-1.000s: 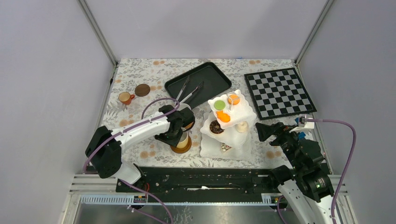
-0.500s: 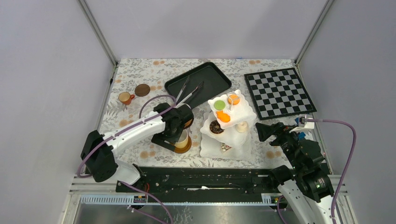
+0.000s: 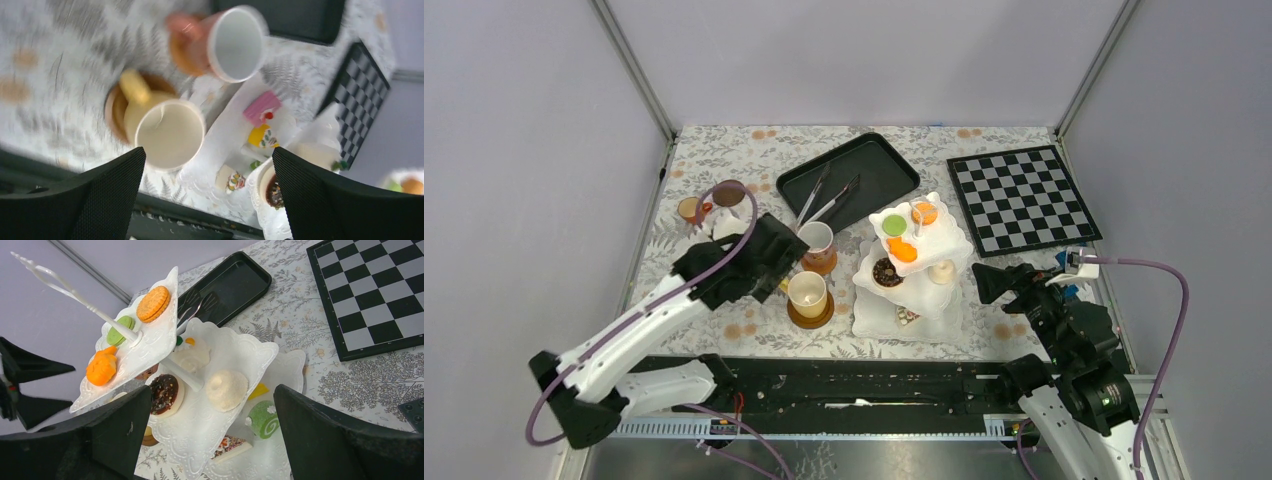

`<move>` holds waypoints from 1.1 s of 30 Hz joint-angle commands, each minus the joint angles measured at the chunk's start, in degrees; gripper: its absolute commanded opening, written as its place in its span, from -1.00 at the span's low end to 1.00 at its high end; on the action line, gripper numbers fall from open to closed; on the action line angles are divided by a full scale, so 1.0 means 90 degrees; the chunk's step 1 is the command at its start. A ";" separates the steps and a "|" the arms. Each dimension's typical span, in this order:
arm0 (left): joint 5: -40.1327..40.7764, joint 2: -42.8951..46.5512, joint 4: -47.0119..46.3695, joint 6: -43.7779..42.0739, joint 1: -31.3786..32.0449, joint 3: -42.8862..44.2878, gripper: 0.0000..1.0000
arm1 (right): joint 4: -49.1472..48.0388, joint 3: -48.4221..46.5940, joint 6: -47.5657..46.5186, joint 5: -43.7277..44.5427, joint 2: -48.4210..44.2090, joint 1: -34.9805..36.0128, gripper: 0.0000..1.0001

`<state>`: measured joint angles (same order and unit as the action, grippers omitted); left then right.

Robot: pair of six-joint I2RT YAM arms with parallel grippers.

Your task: Serve the afternoon tea

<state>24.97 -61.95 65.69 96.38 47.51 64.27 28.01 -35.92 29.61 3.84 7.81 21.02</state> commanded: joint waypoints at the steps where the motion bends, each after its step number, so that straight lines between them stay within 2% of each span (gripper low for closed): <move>1: 0.0826 0.0752 -0.2994 -0.5167 -0.0499 -0.0219 0.98 | -0.0113 -0.0007 0.0019 0.0106 0.0150 0.0048 0.97; 2: 0.0960 0.0768 -0.3305 -0.6116 -0.0671 -0.0202 0.98 | -0.0107 -0.0003 0.0021 0.0116 0.0193 0.0048 0.97; 4: 0.1388 0.0706 -0.3822 -0.7292 -0.1162 -0.0322 0.98 | -0.0107 -0.0006 0.0007 0.0145 0.0283 0.0053 0.97; 6: 0.0645 0.0476 -0.4423 -0.7948 -0.2325 -0.0365 0.98 | -0.0129 -0.0001 0.0002 0.0182 0.0359 0.0050 0.97; 7: 0.0220 0.0306 -0.4685 -0.8009 -0.2872 -0.0362 0.98 | -0.0139 0.0004 -0.0008 0.0209 0.0400 0.0048 0.97; 10: -0.0582 -0.0234 -0.5601 -0.7336 -0.4177 -0.0493 0.97 | -0.0142 -0.0019 -0.0008 0.0296 0.0507 0.0048 0.97; 13: -0.1318 -0.1018 -0.6565 -0.6555 -0.4968 -0.0611 0.85 | -0.0139 -0.0033 -0.0009 0.0349 0.0594 0.0048 0.97; 16: -0.1738 -0.2172 -0.7141 -0.5923 -0.5265 -0.0362 0.66 | -0.0132 -0.0005 0.0016 0.0405 0.0593 0.0048 0.97; 18: -0.1463 -0.2936 -0.6885 -0.5719 -0.5404 0.0177 0.44 | -0.0104 -0.0018 0.0038 0.0453 0.0596 0.0048 0.97; 21: -0.1036 -0.4018 -0.6401 -0.5531 -0.5449 0.1005 -0.20 | -0.0047 -0.0037 0.0092 0.0538 0.0596 0.0048 0.97; 23: -0.1014 -0.4589 -0.6307 -0.5506 -0.5523 0.1448 -0.49 | -0.0045 -0.0046 0.0099 0.0600 0.0613 0.0048 0.97; 33: -0.0776 -0.6241 -0.5739 -0.5532 -0.5732 0.2822 -0.52 | -0.0037 -0.0082 0.0057 0.0777 0.0805 0.0048 0.97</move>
<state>15.92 -115.26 12.38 45.78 -3.11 85.69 28.05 -35.79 29.91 8.86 14.48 21.02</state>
